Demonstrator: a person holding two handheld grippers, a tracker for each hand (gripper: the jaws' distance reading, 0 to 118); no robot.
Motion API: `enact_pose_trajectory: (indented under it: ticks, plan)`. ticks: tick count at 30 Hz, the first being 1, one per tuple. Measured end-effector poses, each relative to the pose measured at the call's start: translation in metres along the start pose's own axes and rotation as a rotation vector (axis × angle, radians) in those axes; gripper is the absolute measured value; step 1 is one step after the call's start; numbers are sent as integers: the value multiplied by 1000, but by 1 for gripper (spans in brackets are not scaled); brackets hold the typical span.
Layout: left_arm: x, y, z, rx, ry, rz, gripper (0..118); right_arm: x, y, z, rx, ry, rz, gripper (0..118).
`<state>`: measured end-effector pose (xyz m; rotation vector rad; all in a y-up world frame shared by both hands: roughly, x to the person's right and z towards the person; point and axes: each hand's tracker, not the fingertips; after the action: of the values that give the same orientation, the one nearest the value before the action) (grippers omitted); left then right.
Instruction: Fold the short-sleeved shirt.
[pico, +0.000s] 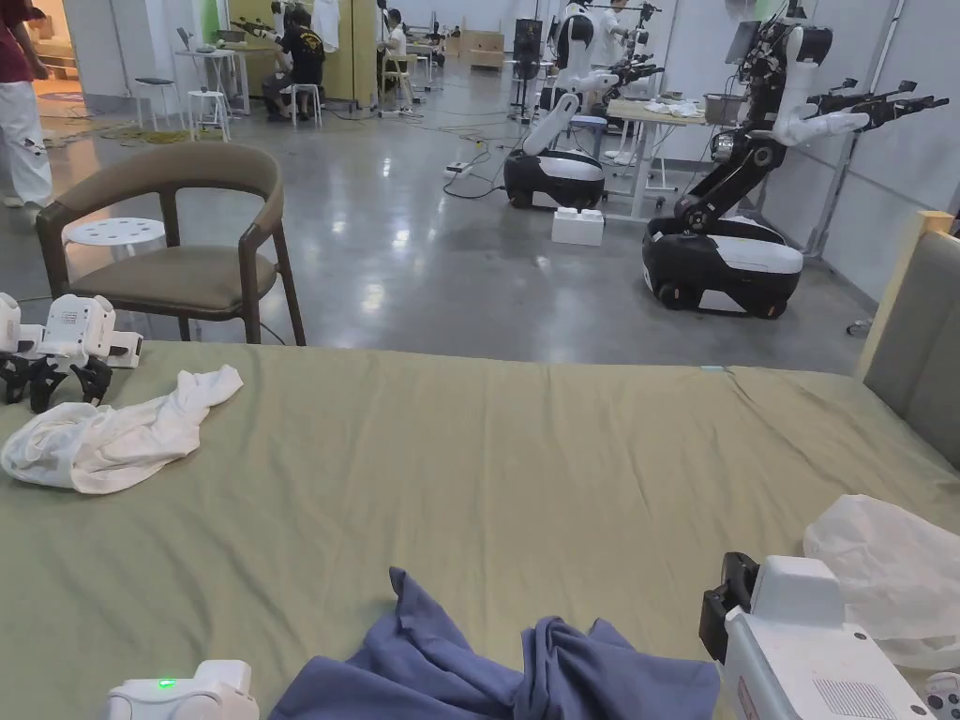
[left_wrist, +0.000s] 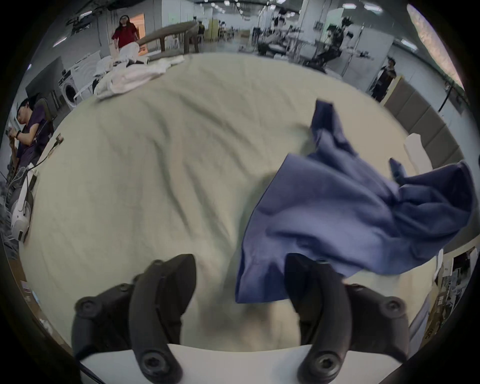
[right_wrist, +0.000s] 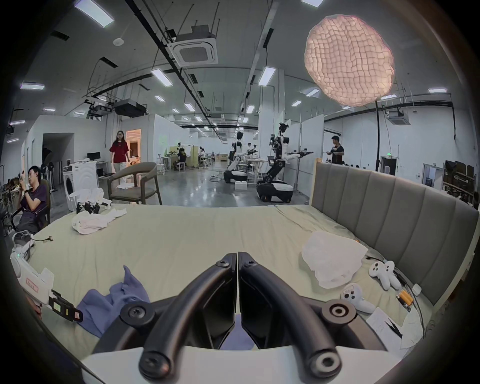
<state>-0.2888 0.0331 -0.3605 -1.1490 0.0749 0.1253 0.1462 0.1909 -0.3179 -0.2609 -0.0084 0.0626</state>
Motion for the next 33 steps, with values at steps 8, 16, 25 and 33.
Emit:
enact_pose_trajectory:
  ticks: [8,16,25,33]
  plan:
    - [23,-11,2,74,6,-95,0,34,-24,-24,-132,-16,-42,2]
    - [0,-18,35,190,-63,-52,0,64,-58,-112,-502,41,-47,74]
    - [2,-35,69,252,-81,-24,0,55,-124,-186,-809,174,-184,55]
    - [-2,-29,87,319,-73,-21,0,58,-97,-151,-638,156,-122,8]
